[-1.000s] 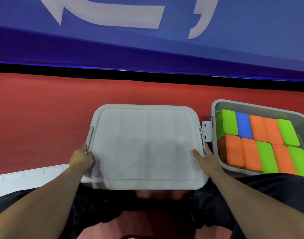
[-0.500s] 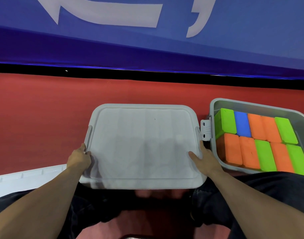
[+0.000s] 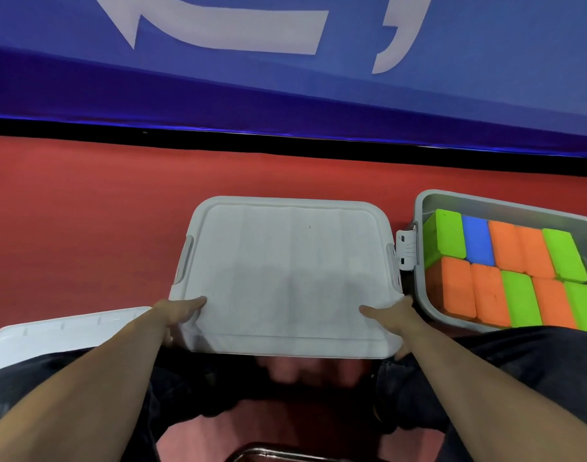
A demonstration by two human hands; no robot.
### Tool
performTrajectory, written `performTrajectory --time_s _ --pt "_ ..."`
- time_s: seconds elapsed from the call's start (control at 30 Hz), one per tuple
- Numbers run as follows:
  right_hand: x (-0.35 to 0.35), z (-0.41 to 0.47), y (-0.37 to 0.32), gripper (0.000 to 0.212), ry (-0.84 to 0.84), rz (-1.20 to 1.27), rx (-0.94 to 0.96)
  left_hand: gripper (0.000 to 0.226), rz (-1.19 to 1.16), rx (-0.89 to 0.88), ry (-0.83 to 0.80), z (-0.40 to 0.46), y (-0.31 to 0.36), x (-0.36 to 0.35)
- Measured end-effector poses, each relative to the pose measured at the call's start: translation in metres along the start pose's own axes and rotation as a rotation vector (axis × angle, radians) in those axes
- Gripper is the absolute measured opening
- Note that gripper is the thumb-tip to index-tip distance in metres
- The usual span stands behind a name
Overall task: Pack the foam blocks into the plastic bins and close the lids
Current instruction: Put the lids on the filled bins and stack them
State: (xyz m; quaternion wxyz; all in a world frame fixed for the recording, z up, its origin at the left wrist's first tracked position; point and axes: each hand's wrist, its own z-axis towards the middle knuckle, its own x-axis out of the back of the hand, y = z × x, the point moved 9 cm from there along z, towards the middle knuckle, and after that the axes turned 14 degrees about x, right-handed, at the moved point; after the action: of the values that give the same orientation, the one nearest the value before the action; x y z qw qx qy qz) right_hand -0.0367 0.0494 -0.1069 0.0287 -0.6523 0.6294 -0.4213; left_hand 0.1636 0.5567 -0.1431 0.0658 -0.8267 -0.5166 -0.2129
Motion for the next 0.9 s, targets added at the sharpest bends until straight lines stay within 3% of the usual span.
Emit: performTrajectory --time_s 0.07,0.13,0.2,0.27,0.3,0.37,0.5,0.67,0.77,0.9 --pt "-0.001 0.003 0.004 0.133 0.042 0.058 -0.049 0.124 -0.063 0.009 -0.007 0.078 -0.003 0.004" --pt "0.001 0.011 0.003 0.138 0.086 0.148 0.007 0.123 -0.183 0.005 -0.089 0.049 0.003 -0.006" --pt "0.006 0.030 0.009 0.141 0.157 0.268 0.086 0.095 -0.300 -0.060 -0.142 -0.011 0.024 -0.015" --pt "0.010 0.048 0.010 0.127 0.209 0.363 0.165 0.062 -0.410 -0.107 -0.170 -0.075 0.045 -0.020" --pt "0.013 0.051 0.003 0.120 0.229 0.383 0.194 0.058 -0.463 -0.113 -0.151 -0.085 0.054 -0.019" --pt "0.024 0.050 -0.020 0.118 0.294 0.407 0.235 0.063 -0.537 -0.187 -0.174 -0.084 0.082 -0.017" --pt "0.044 0.073 -0.059 0.126 0.380 0.299 0.254 0.104 -0.595 -0.228 -0.161 -0.019 0.139 -0.013" --pt "0.071 0.138 -0.122 0.129 0.435 0.180 0.303 0.055 -0.580 -0.272 -0.129 -0.055 0.223 -0.028" --pt "0.086 0.182 -0.155 0.132 0.464 0.155 0.333 0.047 -0.577 -0.295 -0.153 -0.040 0.276 -0.036" --pt "0.098 0.229 -0.182 0.114 0.460 0.121 0.361 0.037 -0.572 -0.373 -0.184 -0.024 0.340 -0.044"
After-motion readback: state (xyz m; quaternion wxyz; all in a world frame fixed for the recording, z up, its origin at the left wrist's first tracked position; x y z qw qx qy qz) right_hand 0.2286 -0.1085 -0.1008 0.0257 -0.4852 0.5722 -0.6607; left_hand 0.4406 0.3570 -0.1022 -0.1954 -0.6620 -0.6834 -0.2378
